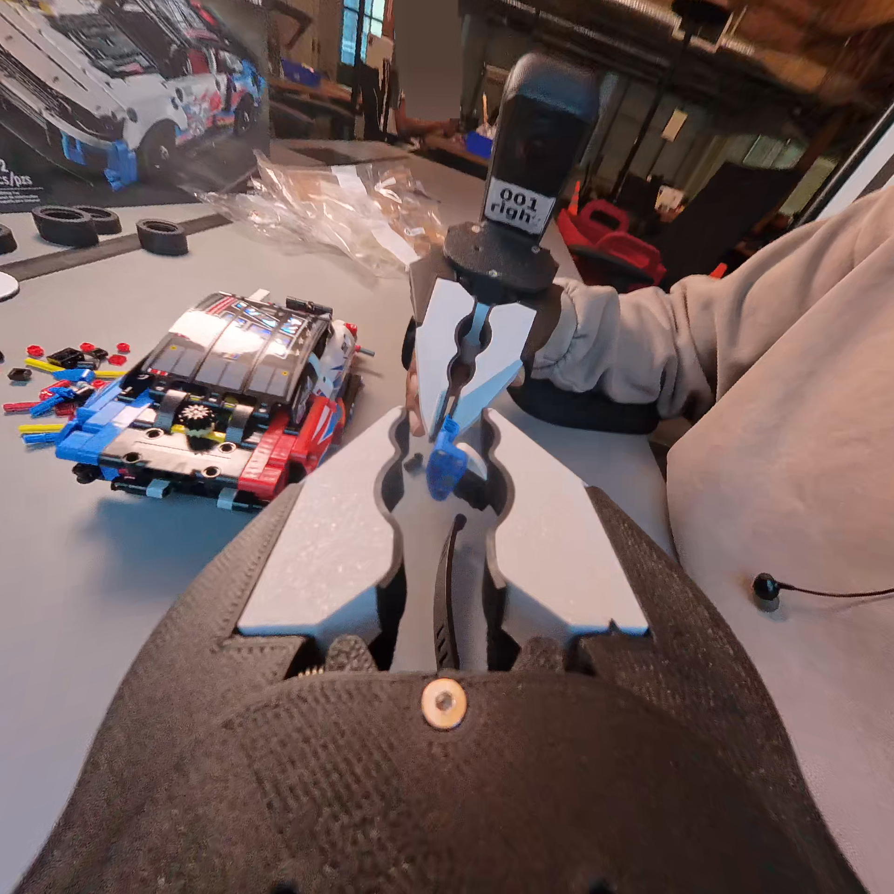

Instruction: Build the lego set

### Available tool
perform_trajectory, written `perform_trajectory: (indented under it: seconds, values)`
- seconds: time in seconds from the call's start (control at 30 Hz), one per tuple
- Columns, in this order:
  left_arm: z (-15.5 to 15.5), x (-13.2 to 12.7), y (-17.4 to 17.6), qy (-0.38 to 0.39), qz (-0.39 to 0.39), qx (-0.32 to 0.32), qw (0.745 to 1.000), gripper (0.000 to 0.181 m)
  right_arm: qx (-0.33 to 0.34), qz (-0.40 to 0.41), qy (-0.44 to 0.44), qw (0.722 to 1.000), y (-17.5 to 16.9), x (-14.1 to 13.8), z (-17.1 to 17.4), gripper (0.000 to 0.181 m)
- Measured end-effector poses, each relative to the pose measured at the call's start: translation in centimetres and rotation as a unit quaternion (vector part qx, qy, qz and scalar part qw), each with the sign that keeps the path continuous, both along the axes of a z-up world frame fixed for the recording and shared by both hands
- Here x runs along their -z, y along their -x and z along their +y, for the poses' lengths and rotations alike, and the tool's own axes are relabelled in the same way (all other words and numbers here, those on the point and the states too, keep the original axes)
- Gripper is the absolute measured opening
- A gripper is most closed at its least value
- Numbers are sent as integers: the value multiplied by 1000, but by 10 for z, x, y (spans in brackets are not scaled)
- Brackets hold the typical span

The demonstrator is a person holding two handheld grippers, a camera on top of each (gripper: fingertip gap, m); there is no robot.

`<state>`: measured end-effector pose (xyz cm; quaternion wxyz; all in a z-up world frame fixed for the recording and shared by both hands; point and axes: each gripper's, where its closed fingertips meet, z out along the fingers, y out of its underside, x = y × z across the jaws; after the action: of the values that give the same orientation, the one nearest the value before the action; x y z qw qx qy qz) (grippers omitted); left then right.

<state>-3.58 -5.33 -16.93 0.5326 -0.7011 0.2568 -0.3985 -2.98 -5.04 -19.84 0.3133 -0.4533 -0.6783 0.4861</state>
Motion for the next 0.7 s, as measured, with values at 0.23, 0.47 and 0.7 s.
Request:
perform_trajectory:
  seconds: [0.23,0.47,0.7]
  values:
    - [9,-10,13,60,-97,-18,993,33,112,116,12,987,8,-34,33,0]
    - [20,-5,16,62,-74,-71,993,13,139,122,-104,977,12,-25,34,0]
    - [14,11,9,29,46,-66,996,12,74,64,-99,990,3,-11,25,13]
